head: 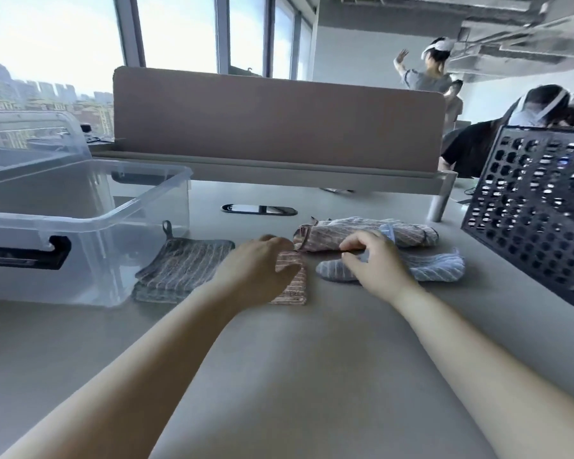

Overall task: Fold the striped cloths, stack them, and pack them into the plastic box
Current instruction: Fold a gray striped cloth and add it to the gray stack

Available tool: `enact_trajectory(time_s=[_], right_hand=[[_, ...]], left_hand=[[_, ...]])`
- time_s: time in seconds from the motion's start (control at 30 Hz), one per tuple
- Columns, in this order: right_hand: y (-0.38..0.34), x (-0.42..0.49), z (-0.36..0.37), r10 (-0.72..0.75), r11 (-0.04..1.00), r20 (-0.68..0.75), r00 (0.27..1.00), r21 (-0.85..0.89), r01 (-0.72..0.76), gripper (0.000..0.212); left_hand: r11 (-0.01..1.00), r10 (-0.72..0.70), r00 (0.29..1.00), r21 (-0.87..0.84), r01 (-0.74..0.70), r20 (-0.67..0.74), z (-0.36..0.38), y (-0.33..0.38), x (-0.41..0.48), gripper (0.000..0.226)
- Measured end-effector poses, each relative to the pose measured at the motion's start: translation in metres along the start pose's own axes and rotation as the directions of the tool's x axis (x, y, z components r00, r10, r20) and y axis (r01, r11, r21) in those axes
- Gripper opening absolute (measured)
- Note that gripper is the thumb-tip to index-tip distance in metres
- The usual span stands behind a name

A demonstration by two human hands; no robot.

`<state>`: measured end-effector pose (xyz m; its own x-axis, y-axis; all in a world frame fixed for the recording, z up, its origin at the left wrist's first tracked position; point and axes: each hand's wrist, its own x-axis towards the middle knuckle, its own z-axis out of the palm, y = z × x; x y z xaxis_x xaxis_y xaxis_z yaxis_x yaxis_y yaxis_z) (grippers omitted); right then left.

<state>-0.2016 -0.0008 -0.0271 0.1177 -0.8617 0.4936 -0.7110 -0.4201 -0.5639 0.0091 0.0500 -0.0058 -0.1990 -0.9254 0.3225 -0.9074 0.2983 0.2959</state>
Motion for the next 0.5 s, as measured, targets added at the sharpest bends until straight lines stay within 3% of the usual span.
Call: enact_trajectory(time_s=[0.1, 0.17, 0.3, 0.4, 0.5], right_hand=[[0.041, -0.010, -0.031, 0.198, 0.964, -0.108, 0.974, -0.159, -0.214, 0.023], [0.061, -0.020, -0.043, 0.332, 0.923, -0.027, 0.943, -0.197, -0.331, 0.027], [0.085, -0.039, -0.048, 0.228, 0.944, 0.156, 0.961, -0.278, -0.178, 0.033], [0.075, -0.043, -0.054, 0.168, 0.979, 0.187, 0.968, -0.143, -0.142, 0.024], [0.071, -0.042, -0.060, 0.260, 0.962, -0.004, 0.966, 0.088, -0.259, 0.014]], left_hand=[[0.999, 0.047, 0.999, 0.020, -0.047, 0.007, 0.021, 0.037, 0.017, 0.051], [0.996, 0.081, 0.997, 0.032, -0.081, 0.006, 0.039, 0.059, 0.028, 0.055], [0.998, 0.056, 0.997, -0.032, -0.055, 0.045, 0.077, 0.095, 0.042, 0.065], [0.999, 0.014, 0.997, -0.031, -0.012, 0.070, 0.092, 0.104, 0.041, 0.068], [0.981, -0.083, 0.996, -0.177, 0.085, 0.017, 0.090, 0.095, 0.042, 0.043]])
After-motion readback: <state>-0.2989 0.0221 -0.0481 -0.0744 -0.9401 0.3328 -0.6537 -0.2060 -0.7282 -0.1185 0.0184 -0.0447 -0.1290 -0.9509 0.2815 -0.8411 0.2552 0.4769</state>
